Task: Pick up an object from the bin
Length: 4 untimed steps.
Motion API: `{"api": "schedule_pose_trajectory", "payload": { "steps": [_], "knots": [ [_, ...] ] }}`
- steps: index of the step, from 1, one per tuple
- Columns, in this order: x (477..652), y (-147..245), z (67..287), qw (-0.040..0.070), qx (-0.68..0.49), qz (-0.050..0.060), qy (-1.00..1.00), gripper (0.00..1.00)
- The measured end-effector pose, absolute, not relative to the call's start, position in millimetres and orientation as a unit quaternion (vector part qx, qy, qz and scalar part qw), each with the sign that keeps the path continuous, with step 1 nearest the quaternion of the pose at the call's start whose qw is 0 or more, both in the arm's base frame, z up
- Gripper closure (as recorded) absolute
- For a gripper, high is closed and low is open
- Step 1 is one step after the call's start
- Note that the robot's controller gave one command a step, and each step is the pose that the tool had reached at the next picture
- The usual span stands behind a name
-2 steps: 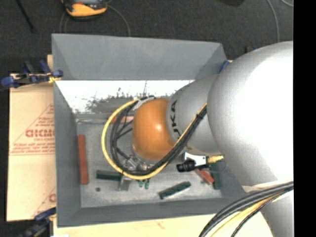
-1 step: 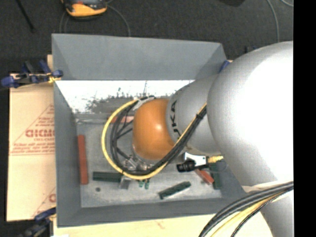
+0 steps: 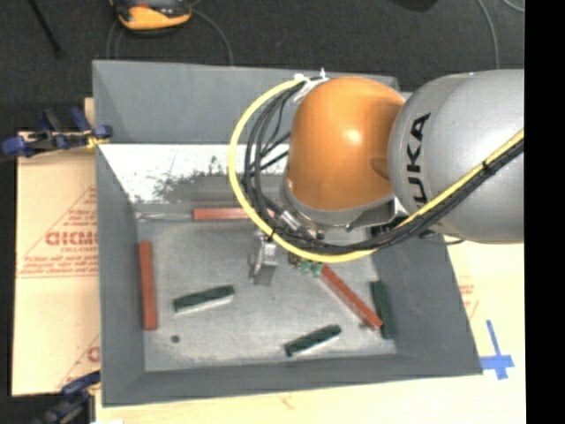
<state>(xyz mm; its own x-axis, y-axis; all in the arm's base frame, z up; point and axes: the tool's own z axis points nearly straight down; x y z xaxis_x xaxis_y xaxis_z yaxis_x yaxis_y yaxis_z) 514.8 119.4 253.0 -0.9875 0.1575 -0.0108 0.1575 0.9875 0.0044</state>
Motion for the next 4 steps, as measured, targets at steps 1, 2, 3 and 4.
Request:
{"api": "schedule_pose_trajectory", "payload": {
  "steps": [1, 2, 3, 4],
  "knots": [
    [513.4, 120, 248, 0.002, 0.079, 0.001, 0.997, 0.00],
    [513.4, 120, 248, 0.002, 0.080, 0.001, 0.997, 0.00],
    [513.7, 120, 248, 0.002, 0.079, 0.001, 0.997, 0.00],
    [517.9, 119, 210, 0.000, 0.041, 0.000, 0.999, 0.00]
  ]
}}
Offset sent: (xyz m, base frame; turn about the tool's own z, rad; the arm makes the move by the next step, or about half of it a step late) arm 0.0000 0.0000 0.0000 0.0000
